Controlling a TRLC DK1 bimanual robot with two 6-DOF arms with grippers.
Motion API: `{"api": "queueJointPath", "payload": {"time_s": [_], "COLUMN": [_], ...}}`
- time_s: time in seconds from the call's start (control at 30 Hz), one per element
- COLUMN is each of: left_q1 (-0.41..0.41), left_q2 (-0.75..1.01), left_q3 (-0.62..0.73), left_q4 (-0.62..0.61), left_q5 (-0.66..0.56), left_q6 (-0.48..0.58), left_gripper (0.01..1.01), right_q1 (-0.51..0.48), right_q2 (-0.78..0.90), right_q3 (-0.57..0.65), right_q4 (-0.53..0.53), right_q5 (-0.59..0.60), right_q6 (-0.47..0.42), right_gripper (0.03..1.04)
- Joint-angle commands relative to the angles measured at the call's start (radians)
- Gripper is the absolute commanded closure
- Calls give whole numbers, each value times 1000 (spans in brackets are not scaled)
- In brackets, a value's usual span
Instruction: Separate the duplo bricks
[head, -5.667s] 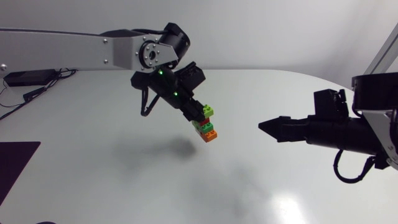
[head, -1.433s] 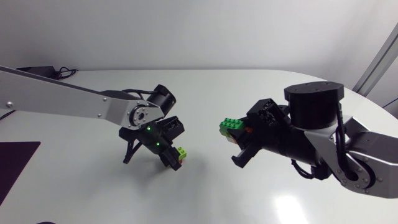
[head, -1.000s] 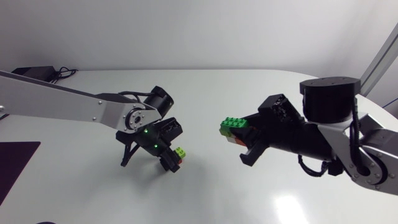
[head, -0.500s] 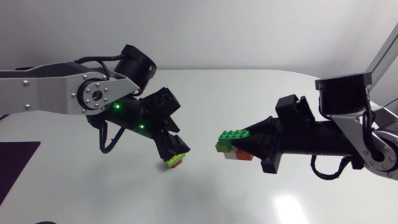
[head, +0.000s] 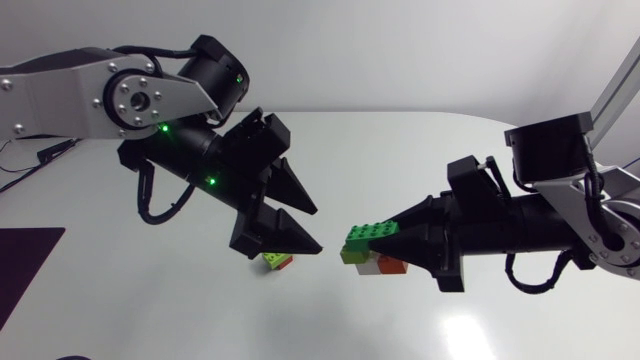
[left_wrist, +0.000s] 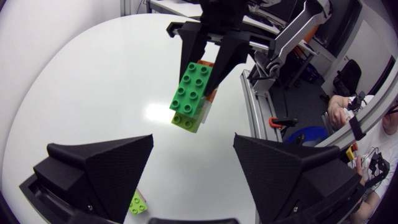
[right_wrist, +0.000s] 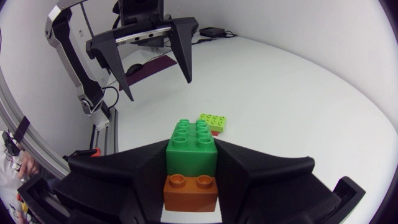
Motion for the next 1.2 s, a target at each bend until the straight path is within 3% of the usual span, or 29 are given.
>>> {"api": "queueJointPath", "payload": {"time_s": [0.0,0.37,0.67,0.93,1.17], "left_q1": [8,-10,-5,4,54], "left_q2": [31,132,210,282,411], "left_q3": [44,103,219,288,485], "left_q4": [-37,-74,-218,-256,-386], "left_q5": [39,76,147,150,173], "left_q6": [70,155,236,274,353], "left_gripper": [130,130,131,134,136], "right_q1": [-8,-34,-17,23,23], "right_q2": [-2,7,70,168,257], "right_q3": [35,64,86,178,291], "right_q4": [-19,-71,-50,-45,-62], "right_q5": [-31,-156,-159,-153,-149], "right_q6": [-26,-24,-35,-44,-59], "right_gripper": [808,808,808,808,808]}}
